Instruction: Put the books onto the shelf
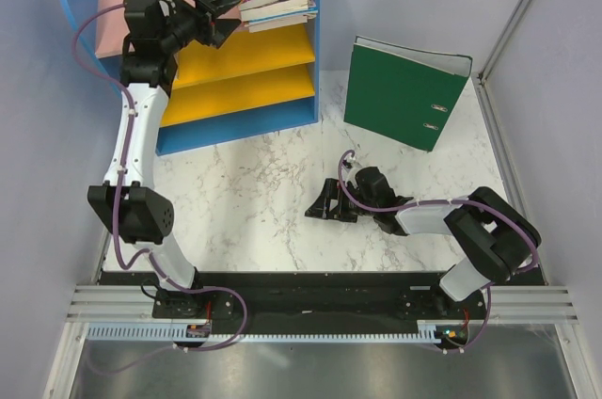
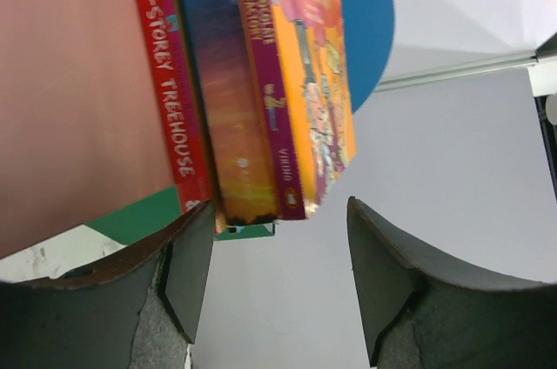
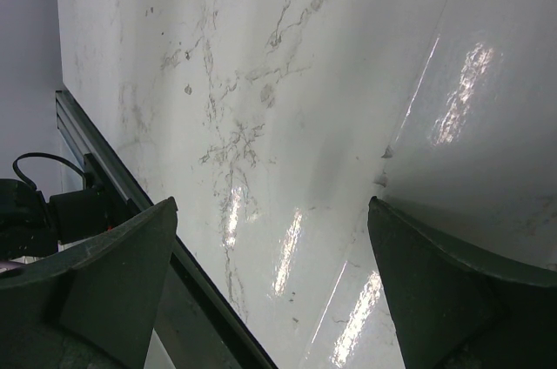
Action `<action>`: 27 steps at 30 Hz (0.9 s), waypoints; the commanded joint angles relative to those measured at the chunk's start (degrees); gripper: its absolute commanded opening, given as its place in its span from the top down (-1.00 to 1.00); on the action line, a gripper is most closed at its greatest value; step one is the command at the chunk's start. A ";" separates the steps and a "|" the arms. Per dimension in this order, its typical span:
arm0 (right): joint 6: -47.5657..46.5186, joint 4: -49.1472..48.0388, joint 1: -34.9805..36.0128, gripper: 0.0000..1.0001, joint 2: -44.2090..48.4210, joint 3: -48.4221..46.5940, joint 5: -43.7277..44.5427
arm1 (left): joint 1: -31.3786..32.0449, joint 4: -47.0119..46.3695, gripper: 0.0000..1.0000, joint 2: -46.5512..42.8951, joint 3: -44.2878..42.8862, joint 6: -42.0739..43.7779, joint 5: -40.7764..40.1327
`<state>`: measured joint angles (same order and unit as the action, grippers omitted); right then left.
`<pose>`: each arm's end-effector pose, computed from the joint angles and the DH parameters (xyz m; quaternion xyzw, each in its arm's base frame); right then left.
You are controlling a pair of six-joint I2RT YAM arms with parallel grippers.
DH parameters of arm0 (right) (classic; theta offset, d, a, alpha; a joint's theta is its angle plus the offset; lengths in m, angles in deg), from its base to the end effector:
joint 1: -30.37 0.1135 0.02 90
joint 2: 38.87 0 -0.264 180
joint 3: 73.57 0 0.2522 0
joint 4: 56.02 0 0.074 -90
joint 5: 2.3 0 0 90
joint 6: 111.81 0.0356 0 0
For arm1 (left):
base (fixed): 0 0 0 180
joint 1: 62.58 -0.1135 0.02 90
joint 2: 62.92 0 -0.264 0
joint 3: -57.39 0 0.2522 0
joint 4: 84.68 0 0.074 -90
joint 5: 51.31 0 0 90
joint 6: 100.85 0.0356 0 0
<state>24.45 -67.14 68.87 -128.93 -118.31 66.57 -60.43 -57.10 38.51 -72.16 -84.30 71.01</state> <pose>0.2161 0.1883 0.1379 -0.0268 0.8726 0.4298 0.2306 0.3978 -0.0340 0.4921 -0.2333 0.6645 -0.5730 0.4191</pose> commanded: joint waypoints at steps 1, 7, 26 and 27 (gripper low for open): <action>-1.17 4.67 0.17 -0.96 -1.96 0.22 0.82 | -0.66 1.20 -0.39 -3.51 1.62 4.62 0.65; -1.61 5.72 0.26 -0.96 -0.38 0.13 1.43 | -0.48 4.19 -0.53 -14.83 7.66 17.44 -4.96; -23.49 38.05 -1.58 -0.96 20.63 -19.54 30.17 | 4.18 11.58 -1.00 -42.63 66.11 42.86 -20.19; -23.76 38.68 -2.02 -0.96 20.80 -21.56 30.26 | 4.18 11.49 -0.99 -42.19 68.57 43.04 -20.10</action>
<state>6.42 -36.22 68.31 -110.16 -133.50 90.25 -56.43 -47.98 -3.79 -9.45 -45.68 53.45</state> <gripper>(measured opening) 0.982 0.995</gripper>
